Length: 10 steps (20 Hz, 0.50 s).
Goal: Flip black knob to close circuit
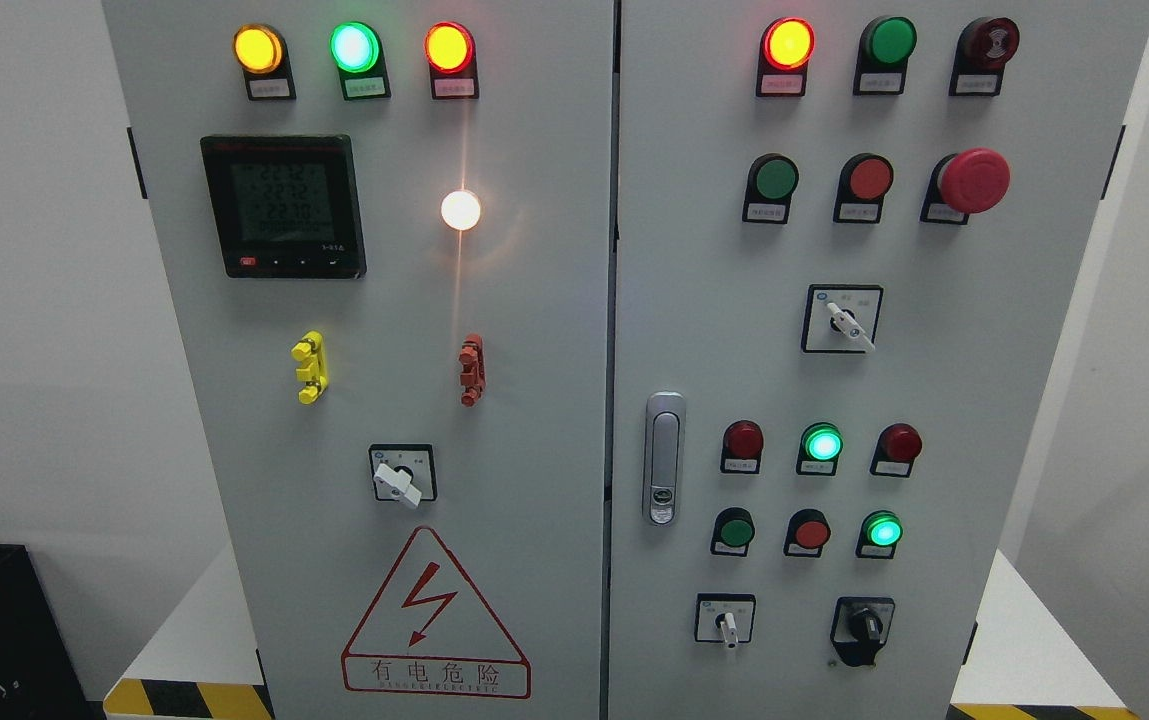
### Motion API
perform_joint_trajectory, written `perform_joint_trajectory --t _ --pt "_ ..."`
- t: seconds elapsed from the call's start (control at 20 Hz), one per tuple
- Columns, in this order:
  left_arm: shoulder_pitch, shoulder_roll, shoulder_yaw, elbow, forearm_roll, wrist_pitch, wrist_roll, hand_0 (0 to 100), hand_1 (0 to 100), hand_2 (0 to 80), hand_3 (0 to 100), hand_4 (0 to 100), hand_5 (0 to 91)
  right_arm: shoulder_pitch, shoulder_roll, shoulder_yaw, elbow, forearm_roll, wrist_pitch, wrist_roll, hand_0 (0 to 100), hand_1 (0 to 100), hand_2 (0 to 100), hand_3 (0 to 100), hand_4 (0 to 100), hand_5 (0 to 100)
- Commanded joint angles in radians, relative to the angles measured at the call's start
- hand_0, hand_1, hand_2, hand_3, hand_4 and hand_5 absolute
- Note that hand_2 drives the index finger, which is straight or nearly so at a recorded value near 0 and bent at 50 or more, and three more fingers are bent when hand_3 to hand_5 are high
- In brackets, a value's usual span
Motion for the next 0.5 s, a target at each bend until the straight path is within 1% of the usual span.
perform_joint_trajectory --t 0.0,0.1,0.25,0.4,0.45 --pt "0.000 0.000 0.001 -0.001 0.000 -0.001 0.001 12 56 0.0 0 0 0.0 -0.006 0.017 0.014 -0.239 0.205 0.003 -0.038 0 0 44 60 47 29" --pt "0.000 0.000 -0.001 -0.001 0.000 -0.001 0.001 12 56 0.0 0 0 0.0 -0.006 0.031 0.014 -0.299 0.269 0.003 -0.060 0 0 46 64 50 34" --pt "0.000 0.000 -0.001 0.000 0.000 -0.001 0.001 12 56 0.0 0 0 0.0 -0.003 0.049 0.012 -0.374 0.349 0.004 -0.074 0 0 48 67 53 37" --pt "0.000 0.000 0.001 0.000 0.000 -0.001 0.001 12 56 0.0 0 0 0.0 -0.004 0.059 0.010 -0.440 0.439 0.006 -0.094 0 0 54 71 57 42" --pt "0.000 0.000 0.001 0.000 0.000 -0.001 0.001 12 56 0.0 0 0 0.0 -0.003 0.066 0.001 -0.465 0.469 0.006 -0.100 0 0 56 73 59 43"
